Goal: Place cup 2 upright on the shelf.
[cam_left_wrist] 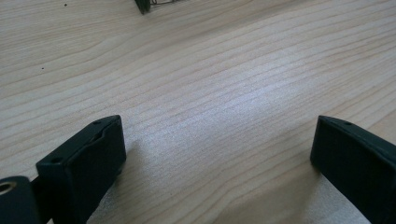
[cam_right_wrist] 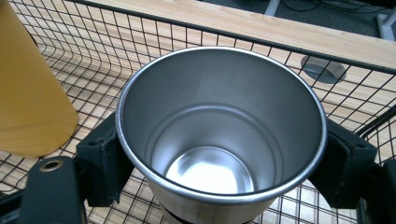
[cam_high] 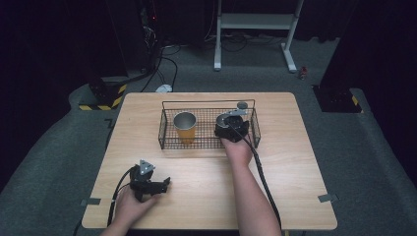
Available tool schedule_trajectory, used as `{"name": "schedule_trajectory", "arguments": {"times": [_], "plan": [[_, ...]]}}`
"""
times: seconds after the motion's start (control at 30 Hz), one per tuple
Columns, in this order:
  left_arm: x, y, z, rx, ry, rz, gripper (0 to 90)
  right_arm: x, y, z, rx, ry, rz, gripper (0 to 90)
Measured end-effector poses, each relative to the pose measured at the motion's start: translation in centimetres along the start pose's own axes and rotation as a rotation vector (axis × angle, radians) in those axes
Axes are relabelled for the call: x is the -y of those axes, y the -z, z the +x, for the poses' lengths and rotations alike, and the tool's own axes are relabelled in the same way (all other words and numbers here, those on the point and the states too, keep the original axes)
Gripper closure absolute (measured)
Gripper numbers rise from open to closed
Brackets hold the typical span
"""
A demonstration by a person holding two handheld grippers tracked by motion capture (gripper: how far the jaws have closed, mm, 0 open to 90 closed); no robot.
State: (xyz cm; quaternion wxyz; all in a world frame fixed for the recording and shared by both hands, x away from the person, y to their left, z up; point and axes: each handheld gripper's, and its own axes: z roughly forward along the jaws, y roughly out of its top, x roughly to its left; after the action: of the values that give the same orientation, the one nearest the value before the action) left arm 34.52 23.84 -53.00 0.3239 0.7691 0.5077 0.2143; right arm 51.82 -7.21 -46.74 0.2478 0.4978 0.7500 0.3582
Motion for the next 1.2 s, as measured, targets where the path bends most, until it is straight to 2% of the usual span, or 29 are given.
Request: {"name": "schedule_trajectory", "arguments": {"times": [0.27,0.9,1.2], "plan": [[0.00,0.00,0.00,0.000,0.000,0.000,3.6,0.00,-0.27,0.01,-0.004,-0.003,0.014,18.7],[0.00,0.00,0.00,0.000,0.000,0.000,3.6,0.05,-0.55,0.14,0.005,0.042,0.049,18.6],[0.00,0.00,0.00,0.000,0.000,0.000,3.7,-0.09,-0.44,0.01,0.002,0.016,0.065,17.7]]}}
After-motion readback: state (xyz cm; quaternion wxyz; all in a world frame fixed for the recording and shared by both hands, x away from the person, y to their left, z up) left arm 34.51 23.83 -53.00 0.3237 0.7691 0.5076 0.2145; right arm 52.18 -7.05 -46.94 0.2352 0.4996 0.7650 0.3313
